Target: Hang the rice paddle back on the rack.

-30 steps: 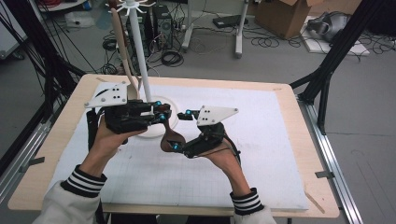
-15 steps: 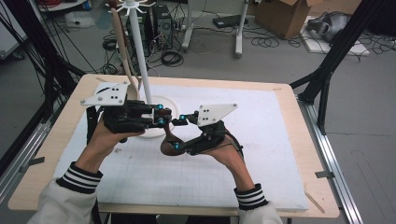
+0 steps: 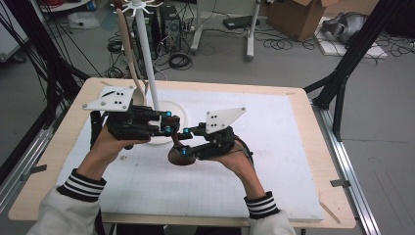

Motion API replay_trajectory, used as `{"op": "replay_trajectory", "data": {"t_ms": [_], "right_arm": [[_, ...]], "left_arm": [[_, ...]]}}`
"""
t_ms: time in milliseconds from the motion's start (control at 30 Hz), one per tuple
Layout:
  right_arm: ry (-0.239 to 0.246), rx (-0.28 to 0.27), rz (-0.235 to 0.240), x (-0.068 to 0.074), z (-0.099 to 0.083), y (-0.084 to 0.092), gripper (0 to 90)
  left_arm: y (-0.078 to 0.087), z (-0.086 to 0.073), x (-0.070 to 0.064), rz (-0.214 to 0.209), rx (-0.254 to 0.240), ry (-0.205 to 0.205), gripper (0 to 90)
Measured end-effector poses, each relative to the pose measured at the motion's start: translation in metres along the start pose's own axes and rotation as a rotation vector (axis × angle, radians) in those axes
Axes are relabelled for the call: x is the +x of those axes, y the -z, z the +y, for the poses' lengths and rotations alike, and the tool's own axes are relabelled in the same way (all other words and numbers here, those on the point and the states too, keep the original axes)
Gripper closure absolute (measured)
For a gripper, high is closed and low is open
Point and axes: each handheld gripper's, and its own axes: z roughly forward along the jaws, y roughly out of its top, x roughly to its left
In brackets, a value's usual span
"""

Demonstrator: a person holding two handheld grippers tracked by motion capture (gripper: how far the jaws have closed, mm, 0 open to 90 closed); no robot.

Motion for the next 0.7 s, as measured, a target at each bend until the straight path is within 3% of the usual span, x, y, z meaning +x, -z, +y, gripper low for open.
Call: {"op": "replay_trajectory", "data": {"t_ms": [200, 267, 700], "right_arm": [[-0.001, -0.008, 0.007, -0.0005, -0.0009, -0.0006, 68.7], [0.006, -0.012, 0.015, -0.0001, -0.0007, -0.0004, 75.4], [-0.028, -0.025, 0.017, 0.0008, 0.0004, 0.0006, 78.0]], "left_arm": [[0.0006, 0.0020, -0.0003, -0.015, -0.009, -0.002, 77.2], [0.0010, 0.0022, -0.0002, -0.016, -0.012, -0.002, 77.1], [0.0006, 0.0024, 0.0004, -0.025, -0.035, 0.008, 76.9]]}}
